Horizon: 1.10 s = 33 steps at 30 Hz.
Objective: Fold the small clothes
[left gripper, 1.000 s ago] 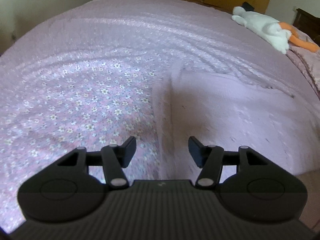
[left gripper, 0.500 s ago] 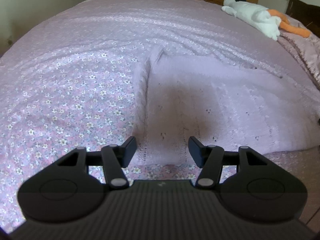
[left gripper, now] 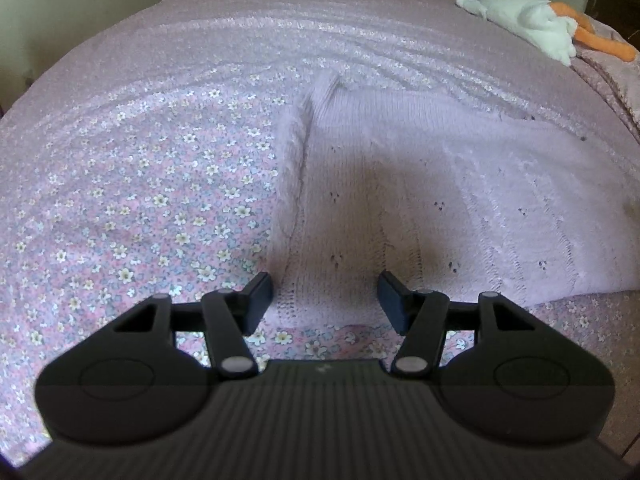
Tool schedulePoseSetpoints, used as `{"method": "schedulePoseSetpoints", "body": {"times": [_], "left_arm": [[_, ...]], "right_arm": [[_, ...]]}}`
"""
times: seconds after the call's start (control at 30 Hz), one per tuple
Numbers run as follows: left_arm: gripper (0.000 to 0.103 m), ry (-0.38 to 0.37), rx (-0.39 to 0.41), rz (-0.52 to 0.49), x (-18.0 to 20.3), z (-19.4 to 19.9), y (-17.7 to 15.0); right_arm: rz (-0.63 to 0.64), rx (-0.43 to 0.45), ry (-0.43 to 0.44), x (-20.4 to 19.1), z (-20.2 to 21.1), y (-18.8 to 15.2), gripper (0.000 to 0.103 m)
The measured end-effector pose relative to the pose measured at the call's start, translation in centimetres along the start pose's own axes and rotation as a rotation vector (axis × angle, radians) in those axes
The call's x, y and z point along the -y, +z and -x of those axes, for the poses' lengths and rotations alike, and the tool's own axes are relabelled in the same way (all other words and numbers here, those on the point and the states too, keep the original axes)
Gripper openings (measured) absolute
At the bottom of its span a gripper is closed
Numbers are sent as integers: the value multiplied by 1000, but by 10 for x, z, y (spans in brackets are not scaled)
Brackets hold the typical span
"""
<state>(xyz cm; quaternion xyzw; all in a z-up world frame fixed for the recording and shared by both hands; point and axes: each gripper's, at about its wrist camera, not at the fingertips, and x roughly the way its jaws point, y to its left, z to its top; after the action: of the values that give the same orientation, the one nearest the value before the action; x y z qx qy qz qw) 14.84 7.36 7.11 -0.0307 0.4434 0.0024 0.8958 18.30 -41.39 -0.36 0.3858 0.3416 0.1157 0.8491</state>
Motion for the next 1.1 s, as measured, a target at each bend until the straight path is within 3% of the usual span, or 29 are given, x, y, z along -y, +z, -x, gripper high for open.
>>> {"method": "schedulePoseSetpoints", "body": {"times": [0.33, 0.4, 0.47, 0.53, 0.73, 1.1], "left_arm": [[61, -9, -24, 39, -2, -9, -1], [61, -11, -28, 50, -2, -10, 0], [61, -10, -31, 59, -3, -11, 0], [61, -5, -32, 58, -2, -12, -1], [61, 18, -35, -7, 4, -7, -3], [61, 1, -52, 24, 0, -10, -2]], "right_arm": [[39, -39, 22, 2, -1, 4, 85], [24, -24, -2, 3, -1, 3, 73], [-10, -16, -22, 9, 1, 4, 50], [-72, -16, -12, 20, 2, 6, 38], [-103, -52, -6, 19, -3, 11, 40], [-82, -24, -55, 9, -16, 12, 40]]}}
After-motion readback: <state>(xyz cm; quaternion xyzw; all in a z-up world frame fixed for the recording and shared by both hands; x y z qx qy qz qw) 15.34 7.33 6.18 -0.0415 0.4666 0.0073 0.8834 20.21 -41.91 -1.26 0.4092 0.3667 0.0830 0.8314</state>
